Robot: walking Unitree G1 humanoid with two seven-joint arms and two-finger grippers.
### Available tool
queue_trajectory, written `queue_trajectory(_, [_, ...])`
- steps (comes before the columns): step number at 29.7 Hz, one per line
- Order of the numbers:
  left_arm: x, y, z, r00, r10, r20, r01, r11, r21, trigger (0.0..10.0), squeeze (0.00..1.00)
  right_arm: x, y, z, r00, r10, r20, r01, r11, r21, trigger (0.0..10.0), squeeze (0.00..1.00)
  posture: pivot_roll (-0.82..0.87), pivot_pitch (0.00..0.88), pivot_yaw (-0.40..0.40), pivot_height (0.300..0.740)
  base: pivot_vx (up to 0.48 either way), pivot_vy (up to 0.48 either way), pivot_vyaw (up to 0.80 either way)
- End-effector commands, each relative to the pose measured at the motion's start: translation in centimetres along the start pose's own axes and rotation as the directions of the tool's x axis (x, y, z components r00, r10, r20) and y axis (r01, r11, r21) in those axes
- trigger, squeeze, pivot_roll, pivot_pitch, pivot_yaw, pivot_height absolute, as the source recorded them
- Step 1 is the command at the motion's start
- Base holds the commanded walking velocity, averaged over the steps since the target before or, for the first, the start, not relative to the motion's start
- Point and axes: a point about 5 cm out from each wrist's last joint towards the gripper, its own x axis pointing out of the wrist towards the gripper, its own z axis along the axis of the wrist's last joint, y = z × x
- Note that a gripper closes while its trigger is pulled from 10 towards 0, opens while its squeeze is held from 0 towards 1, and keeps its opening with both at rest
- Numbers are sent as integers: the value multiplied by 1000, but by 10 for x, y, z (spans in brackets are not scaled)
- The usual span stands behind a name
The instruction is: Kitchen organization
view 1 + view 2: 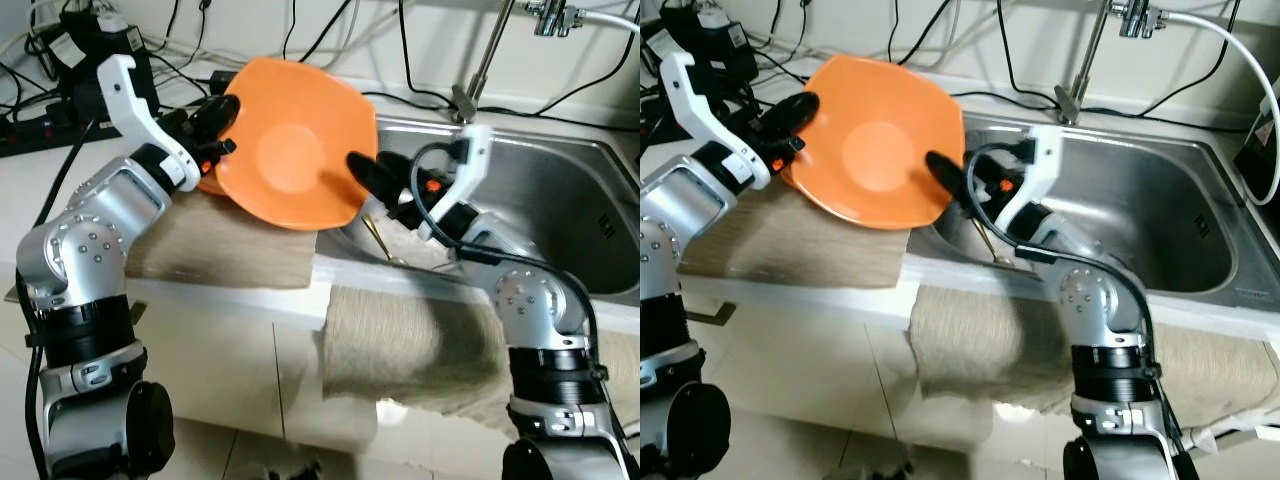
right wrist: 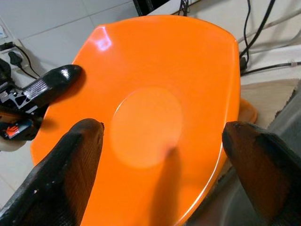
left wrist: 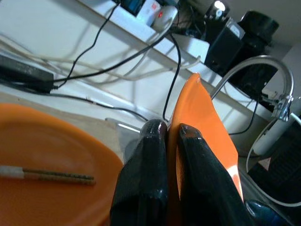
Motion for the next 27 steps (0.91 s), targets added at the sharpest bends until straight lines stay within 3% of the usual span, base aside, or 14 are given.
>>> queue_trajectory(1, [2, -21, 17, 991, -112, 75, 110, 994, 24, 0, 0, 3, 1, 1, 1000, -2, -19, 2, 1000, 1, 10000, 0, -15, 0, -35, 740, 0, 0, 0])
queue_trajectory(2, [1, -24, 19, 988, -129, 87, 127, 992, 23, 0, 0, 4, 2, 1, 1000, 2, -20, -2, 1000, 3, 10000, 0, -15, 0, -35, 740, 0, 0, 0])
queue_trajectory(3, [0, -26, 21, 986, -133, 96, 130, 991, 35, 0, 0, 5, 3, 4, 1000, 10, -7, -10, 1000, 17, 3922, 0, -12, 0, -38, 740, 0, 0, 0])
queue_trajectory(5, [0, -26, 22, 987, -126, 98, 122, 992, 43, 0, 0, 5, 3, 5, 1000, 10, -3, -10, 1000, 23, 3922, 0, -12, 0, -39, 740, 0, 0, 0])
queue_trajectory(6, [0, -25, 22, 987, -126, 99, 121, 991, 48, 0, 0, 5, 3, 6, 1000, 11, 2, -11, 1000, 27, 0, 0, -13, 0, -40, 740, 0, 0, 0])
queue_trajectory(27, [-2, -27, 25, 983, -157, 91, 152, 987, 57, 0, 0, -3, -1, 5, 1000, 16, -8, -15, 998, 59, 0, 0, -18, 0, -34, 740, 0, 0, 0])
